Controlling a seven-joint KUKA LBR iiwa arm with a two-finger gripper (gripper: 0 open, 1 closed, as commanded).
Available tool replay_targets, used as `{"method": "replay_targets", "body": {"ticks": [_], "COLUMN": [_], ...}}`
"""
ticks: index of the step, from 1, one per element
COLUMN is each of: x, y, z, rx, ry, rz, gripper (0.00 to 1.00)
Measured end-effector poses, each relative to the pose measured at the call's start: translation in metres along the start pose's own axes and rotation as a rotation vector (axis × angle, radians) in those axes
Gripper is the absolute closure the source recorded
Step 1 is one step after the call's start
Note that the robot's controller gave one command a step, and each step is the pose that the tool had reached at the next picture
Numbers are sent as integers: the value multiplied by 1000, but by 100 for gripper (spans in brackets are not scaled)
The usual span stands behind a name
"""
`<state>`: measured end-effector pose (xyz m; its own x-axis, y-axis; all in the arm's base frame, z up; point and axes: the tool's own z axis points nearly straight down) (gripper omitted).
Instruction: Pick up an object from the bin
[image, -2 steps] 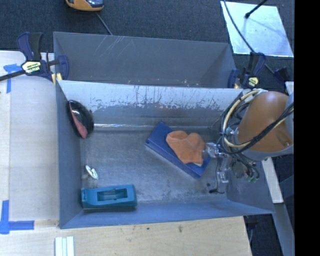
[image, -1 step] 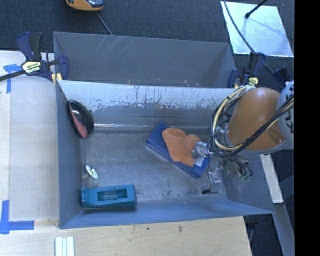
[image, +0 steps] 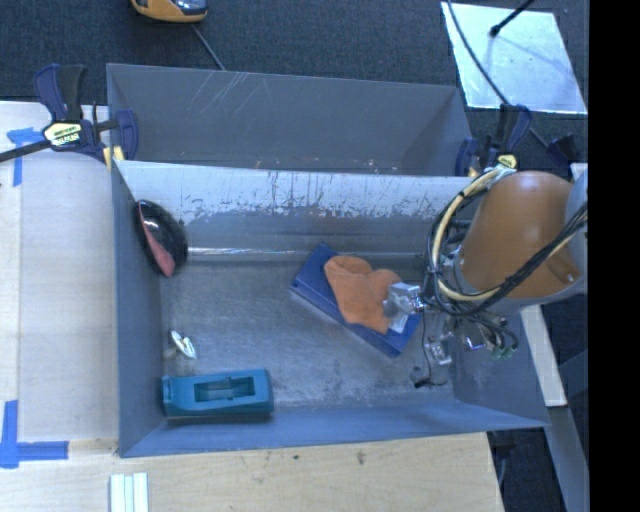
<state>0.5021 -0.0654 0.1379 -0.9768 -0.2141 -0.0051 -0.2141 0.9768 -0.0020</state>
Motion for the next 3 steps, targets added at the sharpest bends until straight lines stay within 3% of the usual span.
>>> {"method": "replay_targets", "body": {"ticks": [1, 2, 3], "x": [-3, 13, 13], "y": [6, 8, 8], "z": [68, 64, 64], "rx": [1, 3, 3], "ry": [-11, -14, -14], "rz": [24, -59, -60], "gripper": [0, 100, 100]}}
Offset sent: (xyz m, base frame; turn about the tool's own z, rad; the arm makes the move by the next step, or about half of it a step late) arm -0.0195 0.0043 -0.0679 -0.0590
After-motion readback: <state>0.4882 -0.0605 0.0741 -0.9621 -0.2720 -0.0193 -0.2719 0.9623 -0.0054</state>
